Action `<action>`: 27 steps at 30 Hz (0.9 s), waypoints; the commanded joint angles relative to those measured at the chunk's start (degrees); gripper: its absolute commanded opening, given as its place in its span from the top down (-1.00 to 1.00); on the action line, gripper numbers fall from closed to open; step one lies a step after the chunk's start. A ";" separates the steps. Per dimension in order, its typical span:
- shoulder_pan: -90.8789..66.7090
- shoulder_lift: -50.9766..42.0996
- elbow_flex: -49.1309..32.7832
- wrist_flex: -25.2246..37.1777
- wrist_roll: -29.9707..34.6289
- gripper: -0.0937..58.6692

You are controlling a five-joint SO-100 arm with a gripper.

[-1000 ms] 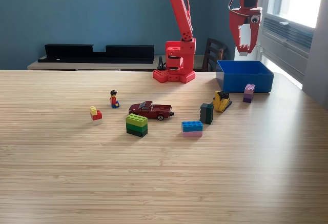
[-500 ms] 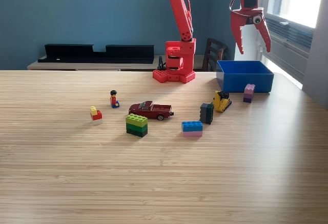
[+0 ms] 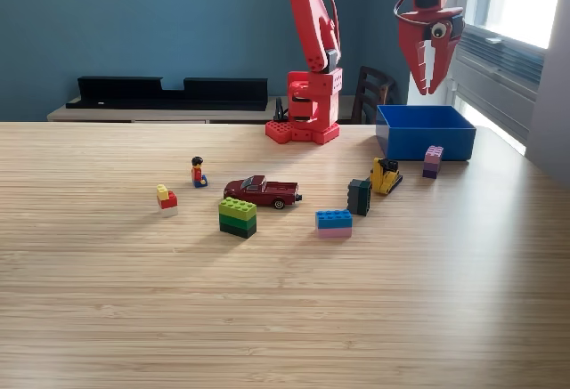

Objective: Grasp a lego block and put it in the bin.

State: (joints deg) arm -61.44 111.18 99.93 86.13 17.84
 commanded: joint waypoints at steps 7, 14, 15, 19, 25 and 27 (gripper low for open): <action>22.85 1.49 -4.66 5.45 -2.81 1.00; 34.72 1.58 -4.04 5.71 -6.77 1.00; 35.42 1.58 -3.96 5.71 -6.86 1.00; 37.00 1.58 -3.78 5.63 -6.50 1.00; 38.06 1.58 -3.96 5.54 -5.80 1.00; 38.23 1.58 -3.96 5.54 -5.62 1.00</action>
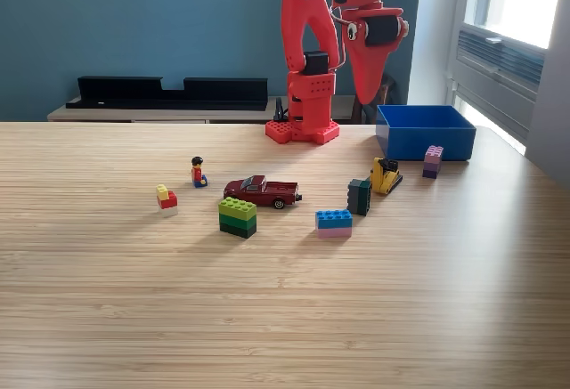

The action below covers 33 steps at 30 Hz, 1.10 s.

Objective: Grasp a lego block and put it in the bin.

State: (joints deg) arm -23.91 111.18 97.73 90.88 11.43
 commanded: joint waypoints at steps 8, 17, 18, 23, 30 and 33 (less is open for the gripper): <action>1.67 1.58 -1.76 0.70 1.23 1.00; 5.62 1.58 -1.67 0.70 -0.53 1.00; 6.24 1.58 -1.41 0.70 -0.79 1.00; 7.56 1.58 -0.70 0.70 -1.14 1.00; 7.47 1.58 -1.76 0.70 -0.09 1.00; 7.56 1.58 -1.76 0.70 0.18 1.00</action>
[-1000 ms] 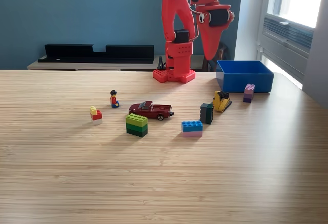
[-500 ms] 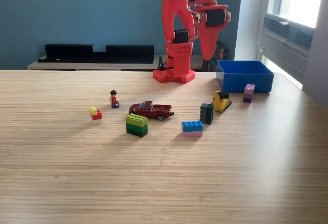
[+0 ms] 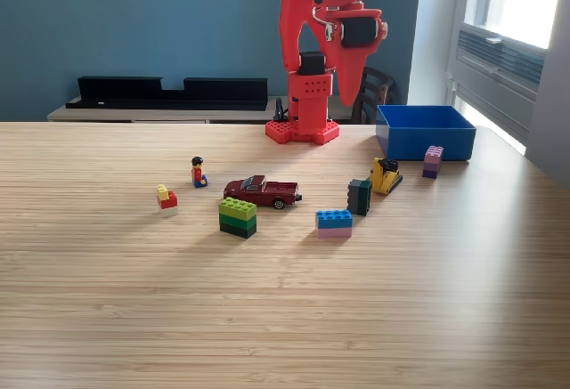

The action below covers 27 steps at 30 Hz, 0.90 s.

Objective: Grasp a lego block and put it in the bin.

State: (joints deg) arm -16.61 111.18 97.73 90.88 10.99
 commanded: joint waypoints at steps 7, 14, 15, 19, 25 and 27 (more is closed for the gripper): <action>0.26 1.58 -0.88 0.62 1.14 1.00; 1.23 1.58 -1.85 0.35 0.26 1.00; 1.32 1.58 -2.11 0.26 0.09 1.00; 1.23 1.41 -2.81 0.18 -0.09 1.00; 0.97 1.05 -4.31 0.09 0.09 1.00; 0.88 1.05 -5.01 0.09 0.09 1.00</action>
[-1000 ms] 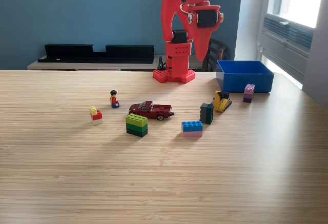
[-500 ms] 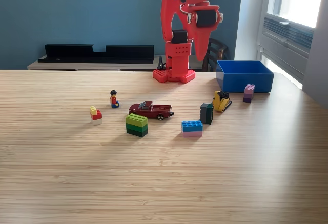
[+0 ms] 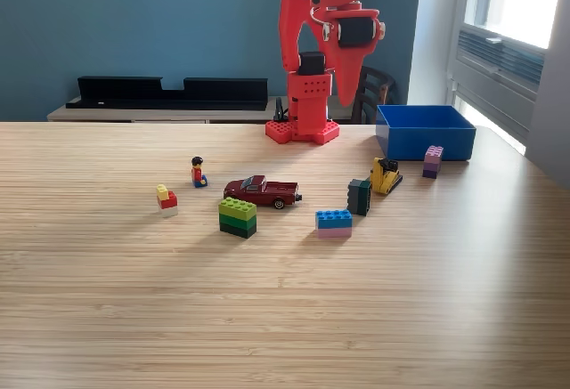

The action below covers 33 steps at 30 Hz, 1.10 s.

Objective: Grasp a lego block and put it in the bin.

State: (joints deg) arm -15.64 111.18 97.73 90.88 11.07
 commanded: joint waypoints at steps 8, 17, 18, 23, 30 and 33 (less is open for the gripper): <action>-0.79 0.97 -5.10 -0.62 -4.83 1.00; -2.11 0.88 -4.13 -3.16 -12.74 1.00; -2.20 0.88 -4.13 -3.16 -12.83 1.00; -3.69 0.88 -3.52 -3.34 -12.92 1.00; -4.75 0.88 -2.90 -3.34 -16.70 0.99; -5.19 0.88 -2.29 -3.34 -19.86 0.99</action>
State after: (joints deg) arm -20.04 111.18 95.98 88.51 -5.80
